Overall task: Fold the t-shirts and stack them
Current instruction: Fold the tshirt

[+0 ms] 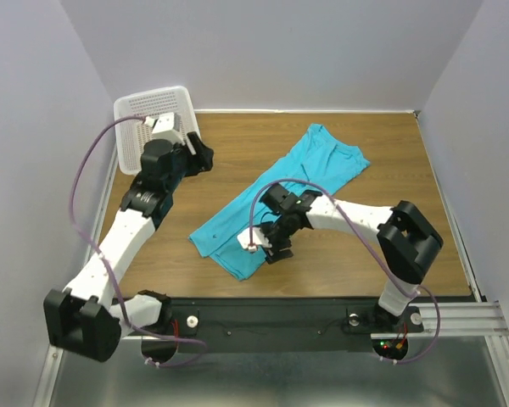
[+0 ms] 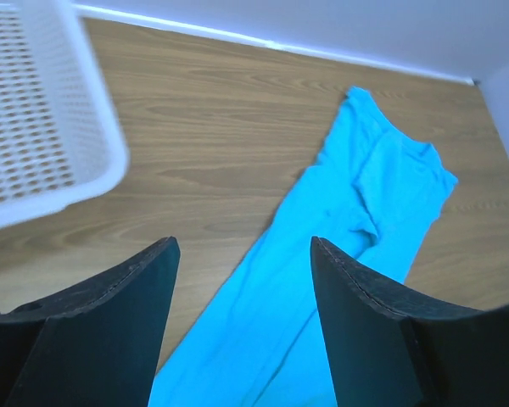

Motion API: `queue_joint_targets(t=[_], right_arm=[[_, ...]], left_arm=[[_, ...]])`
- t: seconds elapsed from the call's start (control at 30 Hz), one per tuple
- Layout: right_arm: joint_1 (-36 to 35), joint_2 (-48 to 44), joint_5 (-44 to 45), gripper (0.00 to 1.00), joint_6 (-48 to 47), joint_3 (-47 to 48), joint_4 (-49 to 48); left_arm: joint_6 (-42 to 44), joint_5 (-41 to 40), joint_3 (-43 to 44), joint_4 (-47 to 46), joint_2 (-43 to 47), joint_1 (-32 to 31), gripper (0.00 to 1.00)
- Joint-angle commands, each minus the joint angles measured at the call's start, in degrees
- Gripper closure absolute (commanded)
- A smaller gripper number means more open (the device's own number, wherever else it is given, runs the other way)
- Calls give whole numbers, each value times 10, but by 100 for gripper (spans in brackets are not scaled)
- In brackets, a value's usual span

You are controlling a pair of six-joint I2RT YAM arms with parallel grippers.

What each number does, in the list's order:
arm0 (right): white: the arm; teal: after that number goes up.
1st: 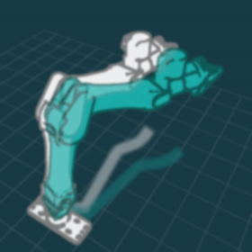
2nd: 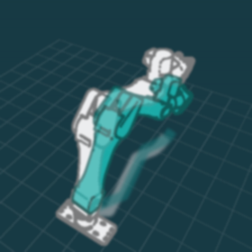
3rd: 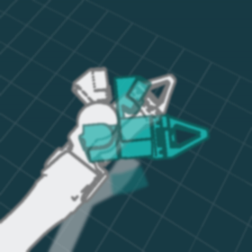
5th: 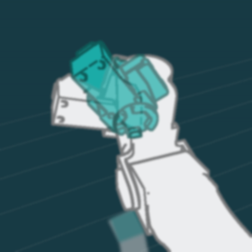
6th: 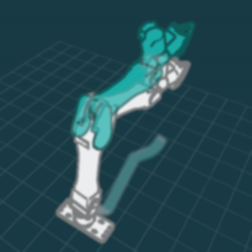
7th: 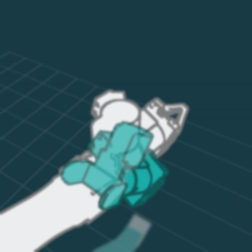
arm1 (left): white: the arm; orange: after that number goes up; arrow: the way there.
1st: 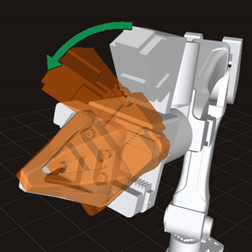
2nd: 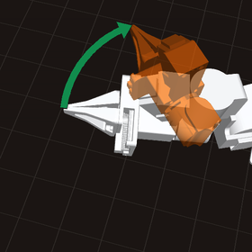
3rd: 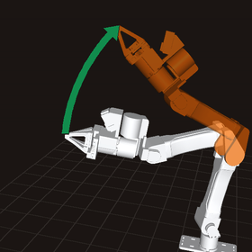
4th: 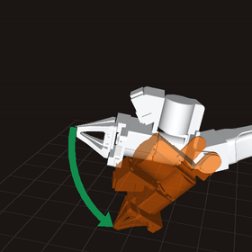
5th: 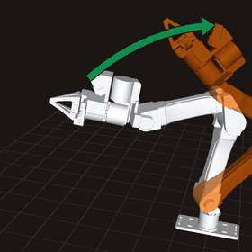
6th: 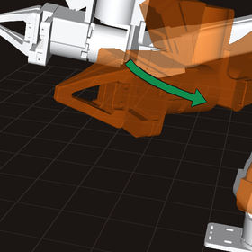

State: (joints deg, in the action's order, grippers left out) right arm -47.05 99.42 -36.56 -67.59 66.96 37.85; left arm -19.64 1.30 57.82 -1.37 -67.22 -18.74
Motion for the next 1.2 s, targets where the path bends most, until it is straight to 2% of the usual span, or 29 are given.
queue_joint_targets(t=[0.0,0.17,0.33,0.57,0.7,0.8,0.83,1.0,1.1,1.17], right_arm=[[-59,16,51,30,-24,22,6],[-133,40,72,31,7,24,-15],[-184,68,101,34,52,34,-50],[-198,87,123,37,91,43,-78],[-202,92,145,42,105,42,-88],[-203,96,150,53,110,34,-93],[-205,95,150,62,113,25,-95],[-208,75,171,82,125,-20,-108],[-209,48,183,99,128,-55,-107],[-209,31,190,99,127,-76,-105]], left_arm=[[-29,-51,-47,33,80,20,25],[-24,-96,-61,76,155,36,25],[-22,-120,-60,100,192,48,25],[-22,-118,-61,109,213,49,25],[-24,-118,-64,111,223,49,25],[-29,-114,-73,110,230,49,25],[-31,-113,-77,110,232,50,25],[-38,-105,-90,108,241,50,25],[-41,-96,-96,103,242,50,25],[-43,-86,-100,99,240,51,25]])
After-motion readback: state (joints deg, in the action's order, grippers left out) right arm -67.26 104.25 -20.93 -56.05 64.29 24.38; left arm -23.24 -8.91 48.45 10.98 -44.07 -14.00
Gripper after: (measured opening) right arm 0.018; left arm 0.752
